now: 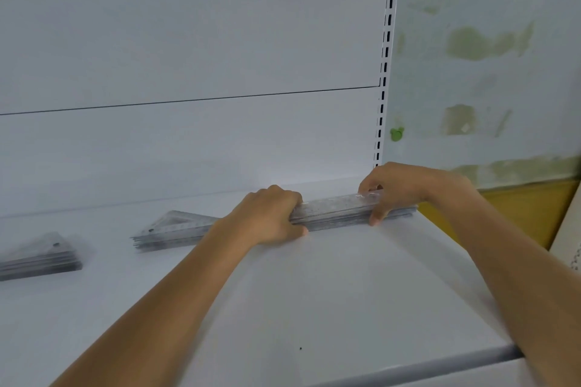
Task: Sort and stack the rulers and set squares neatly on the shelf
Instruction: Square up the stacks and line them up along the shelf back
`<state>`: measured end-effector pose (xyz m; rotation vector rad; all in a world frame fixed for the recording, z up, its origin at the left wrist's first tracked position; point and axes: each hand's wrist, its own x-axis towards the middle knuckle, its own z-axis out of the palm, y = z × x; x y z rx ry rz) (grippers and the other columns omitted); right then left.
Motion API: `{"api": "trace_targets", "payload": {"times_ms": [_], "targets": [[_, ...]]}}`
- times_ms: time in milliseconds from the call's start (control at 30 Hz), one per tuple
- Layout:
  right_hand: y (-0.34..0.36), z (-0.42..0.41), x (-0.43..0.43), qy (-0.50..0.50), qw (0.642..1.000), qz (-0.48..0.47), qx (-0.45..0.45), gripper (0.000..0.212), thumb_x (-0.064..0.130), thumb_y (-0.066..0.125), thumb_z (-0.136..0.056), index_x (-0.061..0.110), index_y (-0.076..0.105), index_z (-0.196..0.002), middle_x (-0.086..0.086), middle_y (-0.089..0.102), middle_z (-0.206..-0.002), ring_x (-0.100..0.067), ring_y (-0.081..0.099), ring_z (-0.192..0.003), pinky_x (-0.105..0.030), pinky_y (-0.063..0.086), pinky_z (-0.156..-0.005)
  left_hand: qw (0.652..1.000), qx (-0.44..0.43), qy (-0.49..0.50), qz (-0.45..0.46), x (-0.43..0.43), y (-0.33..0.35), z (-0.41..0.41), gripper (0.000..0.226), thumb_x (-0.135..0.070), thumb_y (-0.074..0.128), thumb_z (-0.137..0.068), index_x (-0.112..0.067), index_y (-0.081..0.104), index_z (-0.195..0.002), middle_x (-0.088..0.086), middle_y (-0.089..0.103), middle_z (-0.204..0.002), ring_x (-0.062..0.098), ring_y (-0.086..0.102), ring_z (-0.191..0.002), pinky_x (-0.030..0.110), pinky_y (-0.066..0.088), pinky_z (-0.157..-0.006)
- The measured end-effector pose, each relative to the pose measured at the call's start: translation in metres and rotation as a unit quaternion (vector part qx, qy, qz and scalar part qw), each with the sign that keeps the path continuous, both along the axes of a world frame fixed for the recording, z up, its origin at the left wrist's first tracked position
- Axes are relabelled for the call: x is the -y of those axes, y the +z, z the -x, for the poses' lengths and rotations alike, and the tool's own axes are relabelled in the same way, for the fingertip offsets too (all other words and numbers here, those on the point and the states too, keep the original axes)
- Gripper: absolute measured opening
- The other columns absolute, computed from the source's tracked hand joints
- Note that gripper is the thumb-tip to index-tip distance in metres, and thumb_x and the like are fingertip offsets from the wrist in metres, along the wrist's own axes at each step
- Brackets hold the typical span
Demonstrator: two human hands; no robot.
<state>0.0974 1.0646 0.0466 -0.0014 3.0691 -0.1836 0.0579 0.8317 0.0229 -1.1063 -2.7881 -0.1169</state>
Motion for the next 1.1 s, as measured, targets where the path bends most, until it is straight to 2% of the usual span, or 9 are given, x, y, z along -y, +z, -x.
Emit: {"api": "trace_targets", "payload": {"times_ms": [133, 333, 433, 533, 667, 833, 933, 1000, 1100], "targets": [[-0.002, -0.001, 0.0, 0.007, 1.0, 0.019, 0.004, 0.05, 0.031, 0.078, -0.068, 0.03, 0.057, -0.113, 0.008, 0.055, -0.11, -0.015, 0.053, -0.102, -0.029, 0.044, -0.086, 0.999, -0.008, 0.001, 0.034, -0.005, -0.002, 0.001, 0.03, -0.039, 0.051, -0.09, -0.012, 0.045, -0.101, -0.003, 0.039, -0.079, 0.022, 0.043, -0.08, 0.029, 0.029, -0.066], [-0.006, -0.002, 0.0, 0.006, 0.999, 0.046, -0.011, 0.057, 0.027, 0.078, -0.068, 0.03, 0.055, -0.12, 0.013, 0.051, -0.111, -0.007, 0.047, -0.099, -0.023, 0.035, -0.082, 1.0, -0.029, -0.001, 0.006, -0.001, -0.004, -0.001, 0.025, -0.044, 0.05, -0.085, -0.02, 0.047, -0.094, -0.003, 0.052, -0.084, 0.019, 0.048, -0.081, 0.029, 0.03, -0.06], [-0.007, -0.002, 0.0, 0.004, 0.999, 0.043, -0.013, 0.055, 0.026, 0.078, -0.07, 0.025, 0.056, -0.121, 0.009, 0.054, -0.118, -0.009, 0.049, -0.102, -0.022, 0.035, -0.083, 0.999, -0.038, -0.013, -0.009, 0.0, -0.007, 0.0, 0.037, -0.048, 0.052, -0.083, -0.025, 0.05, -0.112, -0.005, 0.059, -0.102, 0.02, 0.054, -0.099, 0.029, 0.037, -0.072], [-0.007, -0.002, 0.003, 0.013, 0.999, 0.038, -0.01, 0.049, 0.024, 0.075, -0.073, 0.023, 0.057, -0.119, 0.008, 0.052, -0.109, -0.01, 0.046, -0.097, -0.024, 0.035, -0.081, 1.0, -0.03, -0.008, -0.007, 0.003, -0.007, 0.004, 0.051, -0.052, 0.052, -0.084, -0.029, 0.041, -0.129, -0.006, 0.056, -0.12, 0.018, 0.051, -0.11, 0.029, 0.036, -0.08], [-0.005, -0.004, 0.007, 0.018, 1.0, 0.022, -0.013, 0.045, 0.021, 0.074, -0.074, 0.022, 0.058, -0.115, 0.011, 0.048, -0.096, -0.011, 0.046, -0.091, -0.025, 0.036, -0.077, 1.0, -0.01, -0.02, 0.009, 0.001, -0.007, 0.006, 0.038, -0.046, 0.049, -0.088, -0.022, 0.045, -0.118, -0.002, 0.056, -0.11, 0.02, 0.051, -0.1, 0.03, 0.037, -0.075], [-0.005, -0.007, 0.014, 0.027, 0.999, 0.033, 0.0, 0.039, 0.019, 0.072, -0.071, 0.022, 0.061, -0.109, 0.002, 0.062, -0.106, -0.02, 0.056, -0.099, -0.039, 0.047, -0.089, 1.0, -0.004, -0.026, -0.015, 0.003, -0.005, 0.0, 0.035, -0.054, 0.053, -0.08, -0.026, 0.051, -0.1, -0.006, 0.058, -0.09, 0.019, 0.053, -0.086, 0.03, 0.039, -0.067], [-0.006, -0.005, 0.018, 0.038, 0.999, 0.037, -0.005, 0.041, 0.027, 0.074, -0.07, 0.023, 0.061, -0.108, 0.007, 0.059, -0.1, -0.018, 0.055, -0.096, -0.034, 0.046, -0.084, 1.0, 0.003, -0.015, -0.027, 0.003, -0.005, 0.001, 0.046, -0.061, 0.044, -0.084, -0.025, 0.052, -0.113, -0.006, 0.061, -0.099, 0.019, 0.053, -0.092, 0.032, 0.041, -0.075], [-0.002, 0.0, 0.02, 0.04, 0.999, 0.027, 0.0, 0.037, 0.032, 0.075, -0.069, 0.024, 0.06, -0.102, 0.014, 0.053, -0.087, -0.016, 0.053, -0.092, -0.031, 0.042, -0.076, 0.999, -0.01, -0.007, -0.035, 0.002, -0.006, 0.002, 0.043, -0.055, 0.043, -0.089, -0.019, 0.054, -0.108, -0.003, 0.06, -0.095, 0.021, 0.053, -0.089, 0.032, 0.038, -0.071], [0.007, 0.009, 0.023, 0.032, 0.999, 0.013, 0.035, 0.039, 0.034, 0.08, -0.065, 0.033, 0.057, -0.097, 0.024, 0.045, -0.079, -0.011, 0.049, -0.094, -0.029, 0.038, -0.081, 0.999, -0.001, -0.003, -0.051, 0.0, -0.008, 0.003, 0.038, -0.054, 0.045, -0.088, -0.018, 0.054, -0.1, -0.002, 0.058, -0.09, 0.022, 0.052, -0.087, 0.032, 0.036, -0.067]]}}
